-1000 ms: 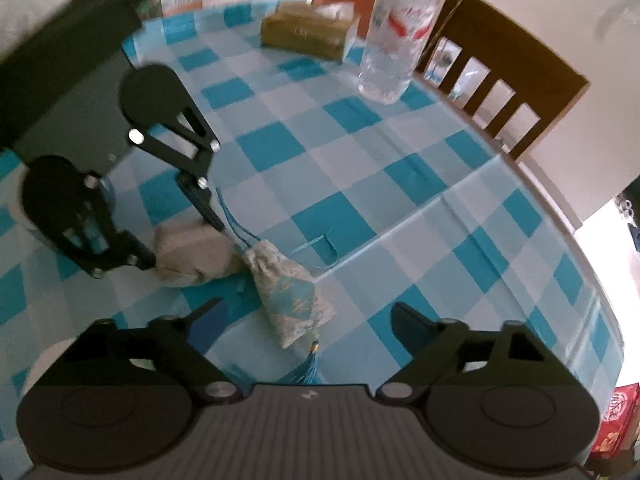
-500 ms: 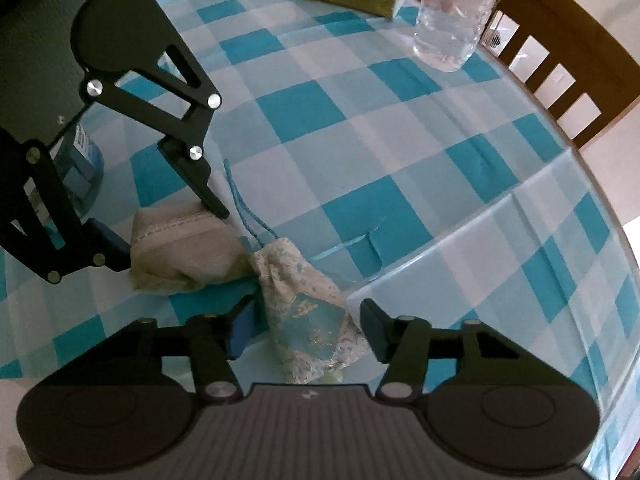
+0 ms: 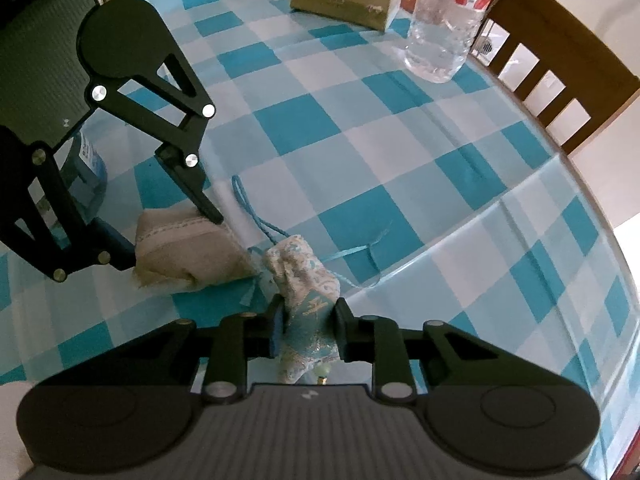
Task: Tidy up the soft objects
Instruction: 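Carry the lace cloth and sachet into the box and release both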
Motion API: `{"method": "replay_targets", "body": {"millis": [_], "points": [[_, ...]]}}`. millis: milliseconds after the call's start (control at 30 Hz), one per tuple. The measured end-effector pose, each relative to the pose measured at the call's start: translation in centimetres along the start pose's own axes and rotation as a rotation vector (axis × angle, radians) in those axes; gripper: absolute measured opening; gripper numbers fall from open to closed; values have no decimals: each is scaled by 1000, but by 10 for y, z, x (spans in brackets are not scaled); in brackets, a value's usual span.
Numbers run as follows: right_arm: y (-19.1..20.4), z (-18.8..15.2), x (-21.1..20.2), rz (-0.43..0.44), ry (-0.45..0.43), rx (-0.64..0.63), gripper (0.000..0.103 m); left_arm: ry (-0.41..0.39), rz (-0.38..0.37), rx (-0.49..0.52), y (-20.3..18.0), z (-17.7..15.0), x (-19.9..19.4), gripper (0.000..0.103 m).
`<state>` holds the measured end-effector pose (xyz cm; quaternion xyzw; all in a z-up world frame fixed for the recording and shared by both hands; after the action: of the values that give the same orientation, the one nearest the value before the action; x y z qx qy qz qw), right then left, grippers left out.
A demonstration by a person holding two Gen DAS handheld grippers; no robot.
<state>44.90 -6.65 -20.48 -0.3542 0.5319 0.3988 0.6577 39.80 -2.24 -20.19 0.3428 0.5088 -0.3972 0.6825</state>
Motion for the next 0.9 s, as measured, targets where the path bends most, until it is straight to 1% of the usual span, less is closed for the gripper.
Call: {"method": "replay_targets", "body": {"millis": [367,600,767,900], "points": [[0,-11,-29,-52,-32,23,27,-27,22,-44,-1,7,-27,36],[-3,-24,-60,-92,-65,57,27,-53,58,-51,-5,17,-54,36],[-4,-43,-94,-124,-104,106,27,-61,75,-40,-15,27,-75,36],[3,-66,-124,-149,-134,143,27,-91,89,0,-27,38,-93,36]]}}
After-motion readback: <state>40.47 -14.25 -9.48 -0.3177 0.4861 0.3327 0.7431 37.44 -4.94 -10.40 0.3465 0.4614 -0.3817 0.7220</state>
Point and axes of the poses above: each gripper's, at about its wrist camera, not at the fingertips, and x roughly the way its jaws point, y to its left, z to its top, the point moved 8 cm from there along x, roughly the way its jaws point, and after that the axes turned 11 degrees about y, right-handed, at the moved point
